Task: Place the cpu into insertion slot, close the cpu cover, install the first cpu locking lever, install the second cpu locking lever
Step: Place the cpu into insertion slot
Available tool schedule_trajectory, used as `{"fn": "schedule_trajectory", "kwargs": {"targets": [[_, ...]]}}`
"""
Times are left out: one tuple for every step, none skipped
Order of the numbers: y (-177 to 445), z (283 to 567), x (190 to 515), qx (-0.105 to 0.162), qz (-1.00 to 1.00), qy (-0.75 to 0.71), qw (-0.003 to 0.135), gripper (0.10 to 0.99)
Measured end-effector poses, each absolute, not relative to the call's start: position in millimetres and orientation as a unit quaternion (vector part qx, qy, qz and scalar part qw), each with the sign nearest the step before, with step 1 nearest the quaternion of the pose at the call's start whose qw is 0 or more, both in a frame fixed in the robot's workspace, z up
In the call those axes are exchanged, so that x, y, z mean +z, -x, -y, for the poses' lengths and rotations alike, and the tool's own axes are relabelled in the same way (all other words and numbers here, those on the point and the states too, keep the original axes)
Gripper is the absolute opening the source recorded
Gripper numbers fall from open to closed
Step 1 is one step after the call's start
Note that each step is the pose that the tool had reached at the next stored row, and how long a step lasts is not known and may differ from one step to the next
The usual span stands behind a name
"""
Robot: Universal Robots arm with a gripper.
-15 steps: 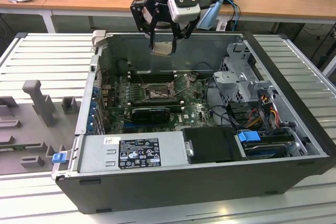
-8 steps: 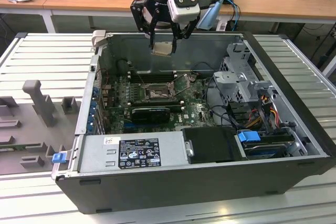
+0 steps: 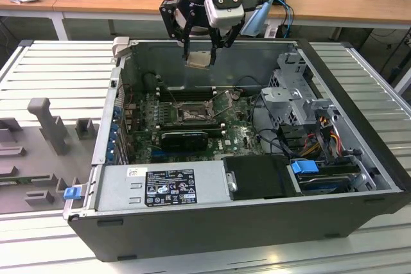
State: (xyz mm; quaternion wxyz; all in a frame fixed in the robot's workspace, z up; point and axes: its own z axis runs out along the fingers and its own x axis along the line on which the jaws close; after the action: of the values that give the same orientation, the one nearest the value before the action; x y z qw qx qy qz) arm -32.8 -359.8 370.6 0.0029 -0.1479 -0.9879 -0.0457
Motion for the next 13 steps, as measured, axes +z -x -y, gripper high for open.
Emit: {"fn": "schedule_trajectory", "kwargs": {"targets": [[32.8,359.8,370.6,-0.046,0.988,0.149,0.003,0.529],[32.8,359.8,370.6,-0.046,0.988,0.150,0.003,0.529],[32.8,359.8,370.6,-0.046,0.988,0.150,0.003,0.529],[32.8,359.8,370.6,-0.046,0.987,0.152,0.003,0.529],[32.8,359.8,370.6,-0.046,0.987,0.154,0.003,0.529],[32.8,359.8,370.6,-0.046,0.987,0.155,0.003,0.529],[32.8,359.8,370.6,-0.046,0.987,0.155,0.003,0.529],[32.8,359.8,370.6,-0.046,0.987,0.156,0.003,0.529],[32.8,359.8,370.6,-0.046,0.987,0.157,0.003,0.529],[32.8,359.8,370.6,-0.046,0.986,0.158,0.002,0.529],[32.8,359.8,370.6,-0.046,0.986,0.158,0.002,0.529],[32.8,359.8,370.6,-0.046,0.986,0.159,0.002,0.529],[32.8,359.8,370.6,-0.046,0.986,0.160,0.002,0.529]]}}
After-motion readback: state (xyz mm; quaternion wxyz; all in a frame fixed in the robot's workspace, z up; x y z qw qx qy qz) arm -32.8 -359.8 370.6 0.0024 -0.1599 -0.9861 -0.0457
